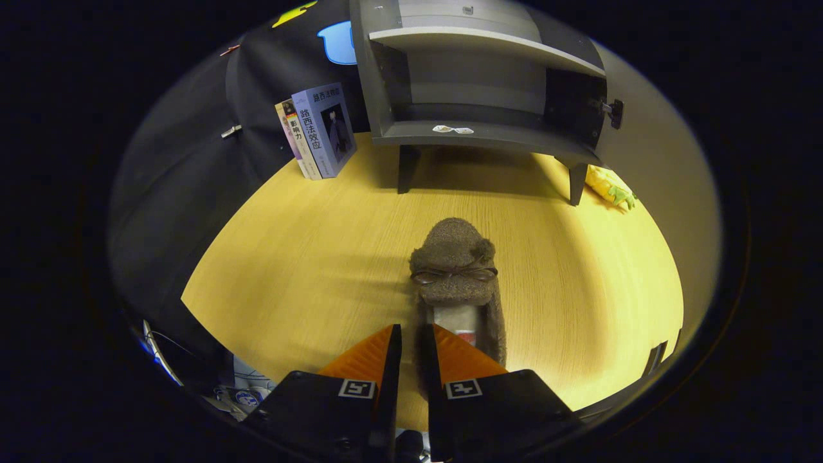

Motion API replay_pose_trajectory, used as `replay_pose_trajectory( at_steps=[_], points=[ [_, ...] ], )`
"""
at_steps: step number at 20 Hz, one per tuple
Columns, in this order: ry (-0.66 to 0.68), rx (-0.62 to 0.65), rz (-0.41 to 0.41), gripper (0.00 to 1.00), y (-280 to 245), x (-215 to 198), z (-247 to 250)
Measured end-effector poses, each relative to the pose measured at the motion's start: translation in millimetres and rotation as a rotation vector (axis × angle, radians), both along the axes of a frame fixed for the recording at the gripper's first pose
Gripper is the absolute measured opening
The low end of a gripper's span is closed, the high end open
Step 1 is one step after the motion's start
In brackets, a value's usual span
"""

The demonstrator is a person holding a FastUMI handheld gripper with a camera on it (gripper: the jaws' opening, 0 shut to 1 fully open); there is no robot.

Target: Open the shoe cabinet door, grab the shoes and put them into the shoe cabinet, then close the shoe cabinet door.

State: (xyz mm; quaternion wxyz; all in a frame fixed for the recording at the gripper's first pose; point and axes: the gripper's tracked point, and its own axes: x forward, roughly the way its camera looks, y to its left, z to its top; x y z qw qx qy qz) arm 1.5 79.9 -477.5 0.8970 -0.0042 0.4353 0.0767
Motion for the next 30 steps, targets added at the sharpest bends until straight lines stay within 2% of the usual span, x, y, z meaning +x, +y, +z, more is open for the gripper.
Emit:
replay_pose_trajectory(
  at_steps=[5,13,18,22,24,30],
  points=[
    [0.058,-0.006,-0.029,0.25,-3,15,-28],
    [0.037,-0.015,-0.045,0.25,4,53,-47],
    [-0.058,-0.004,-0.046,0.27,6,70,-48],
    [-0.157,-0.065,-0.016,0.27,4,73,-47],
    [-0.155,-0.078,0.0,0.12,5,72,-49],
    [-0.15,-0.072,0.005,0.11,-1,77,-33]
  ],
)
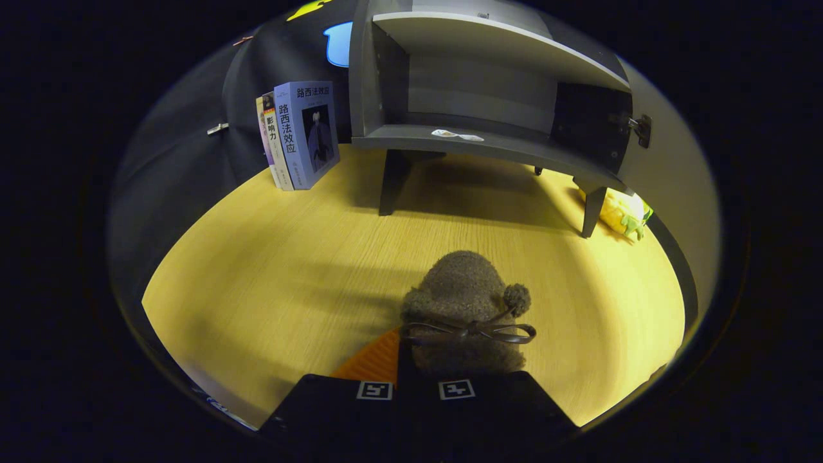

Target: Open the shoe cabinet door, grab the shoes and put them into the shoe cabinet, then close the shoe cabinet door.

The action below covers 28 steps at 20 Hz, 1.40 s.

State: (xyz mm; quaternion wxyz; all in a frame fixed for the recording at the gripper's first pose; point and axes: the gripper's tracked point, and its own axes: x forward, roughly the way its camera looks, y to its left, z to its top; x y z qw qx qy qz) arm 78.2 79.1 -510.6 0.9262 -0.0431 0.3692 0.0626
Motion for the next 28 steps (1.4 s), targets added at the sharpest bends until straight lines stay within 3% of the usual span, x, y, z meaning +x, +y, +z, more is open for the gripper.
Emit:
replay_pose_trajectory(
  at_steps=[6,11,18,28],
  points=[
    [-0.101,0.041,-0.041,0.11,-12,19,86],
    [-0.268,0.081,-0.041,0.11,-14,42,184],
    [-0.49,0.124,-0.071,0.11,-27,102,312],
    [-0.628,0.094,-0.123,0.11,-46,208,405]
  ],
)
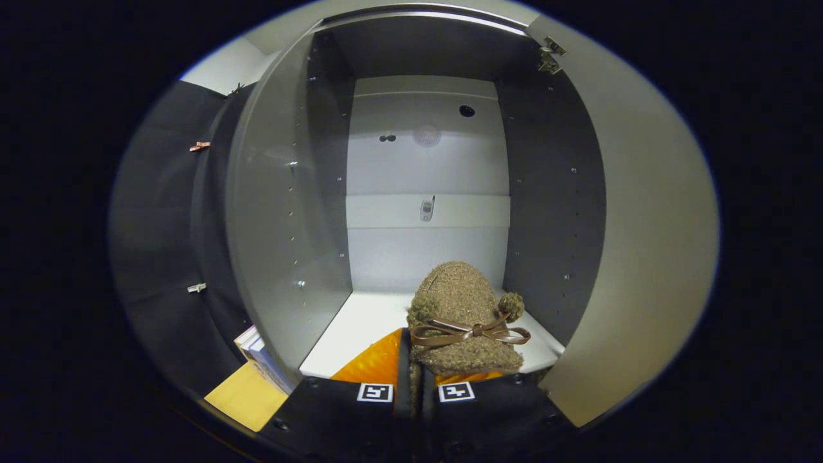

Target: Open the shoe cabinet door, grab the shoes and put them into the shoe cabinet, then close the shoe cabinet door.

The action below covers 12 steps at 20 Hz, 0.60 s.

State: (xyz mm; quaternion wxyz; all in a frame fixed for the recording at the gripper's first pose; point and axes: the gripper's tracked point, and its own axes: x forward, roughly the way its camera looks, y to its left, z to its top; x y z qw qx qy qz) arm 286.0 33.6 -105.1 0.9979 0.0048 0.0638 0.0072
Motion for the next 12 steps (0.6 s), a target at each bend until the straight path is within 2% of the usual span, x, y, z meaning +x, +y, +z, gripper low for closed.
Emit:
replay_pose_trajectory(
  at_steps=[6,10,12],
  points=[
    [-0.058,-0.023,-0.036,0.11,-13,79,28],
    [-0.003,-0.058,-0.037,0.11,-14,133,8],
    [0.024,-0.078,-0.036,0.11,-16,146,-1]
  ],
)
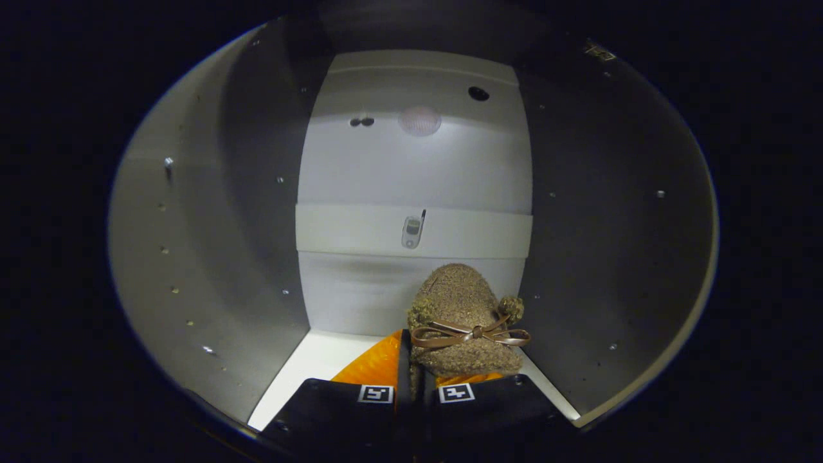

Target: Open the shoe cabinet door, grab the shoes and put them into the shoe cabinet, then close the shoe cabinet door.

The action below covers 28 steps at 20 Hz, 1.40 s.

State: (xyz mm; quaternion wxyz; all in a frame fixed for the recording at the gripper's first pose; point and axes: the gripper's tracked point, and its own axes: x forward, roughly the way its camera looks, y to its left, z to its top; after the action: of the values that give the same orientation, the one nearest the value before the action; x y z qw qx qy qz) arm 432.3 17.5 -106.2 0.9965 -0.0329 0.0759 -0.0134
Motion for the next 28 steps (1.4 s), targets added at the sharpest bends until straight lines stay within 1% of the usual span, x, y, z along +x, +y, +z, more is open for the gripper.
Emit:
replay_pose_trajectory(
  at_steps=[1,2,4,5,6,9,13,16,17,19,25,28],
  points=[
    [-0.001,0.011,0.008,0.18,1,3,-1],
    [0.001,0.017,0.003,0.19,-1,11,-5],
    [0.012,0.016,-0.008,0.19,-4,13,-9],
    [0.019,0.014,-0.01,0.32,-4,15,-12],
    [0.031,0.007,-0.015,0.37,-6,15,-15],
    [0.084,-0.018,-0.019,0.37,-8,14,-31],
    [0.135,-0.024,-0.032,0.73,-12,9,-50],
    [0.142,-0.003,-0.021,0.74,-9,6,-57],
    [0.137,-0.004,-0.019,0.8,-9,7,-56],
    [0.14,-0.009,-0.016,0.83,-7,3,-58],
    [0.136,-0.025,0.003,0.84,0,-16,-61],
    [0.151,-0.031,-0.013,0.84,-5,-26,-63]
  ],
)
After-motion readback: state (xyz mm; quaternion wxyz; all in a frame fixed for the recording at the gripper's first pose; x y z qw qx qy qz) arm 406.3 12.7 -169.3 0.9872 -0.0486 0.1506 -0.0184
